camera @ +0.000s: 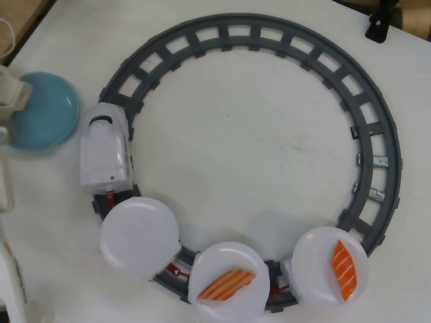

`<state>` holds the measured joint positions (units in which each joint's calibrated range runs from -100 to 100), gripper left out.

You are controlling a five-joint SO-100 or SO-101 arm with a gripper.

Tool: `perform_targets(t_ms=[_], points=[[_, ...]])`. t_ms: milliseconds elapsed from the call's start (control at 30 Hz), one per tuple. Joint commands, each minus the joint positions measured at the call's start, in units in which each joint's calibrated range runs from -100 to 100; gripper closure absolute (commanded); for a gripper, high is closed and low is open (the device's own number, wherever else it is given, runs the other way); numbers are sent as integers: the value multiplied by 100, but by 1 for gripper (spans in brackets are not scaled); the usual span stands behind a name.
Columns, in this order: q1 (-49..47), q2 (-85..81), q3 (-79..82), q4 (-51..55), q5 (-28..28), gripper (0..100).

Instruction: Pick up the sushi from the Shinkansen and put it on the blue dish

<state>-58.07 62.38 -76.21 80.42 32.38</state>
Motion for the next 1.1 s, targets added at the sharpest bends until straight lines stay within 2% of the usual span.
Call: perform_targets(t_ms=[0, 100, 233, 533, 667, 1067], points=[[209, -87, -197, -63, 30, 94], [244, -87, -188, -63, 36, 93], [253, -87, -124, -55, 36, 87], [253, -95, -34, -38, 4, 86], [200, -203, -61, 13, 15, 80], [200, -692, -1243, 1678, -22, 77]])
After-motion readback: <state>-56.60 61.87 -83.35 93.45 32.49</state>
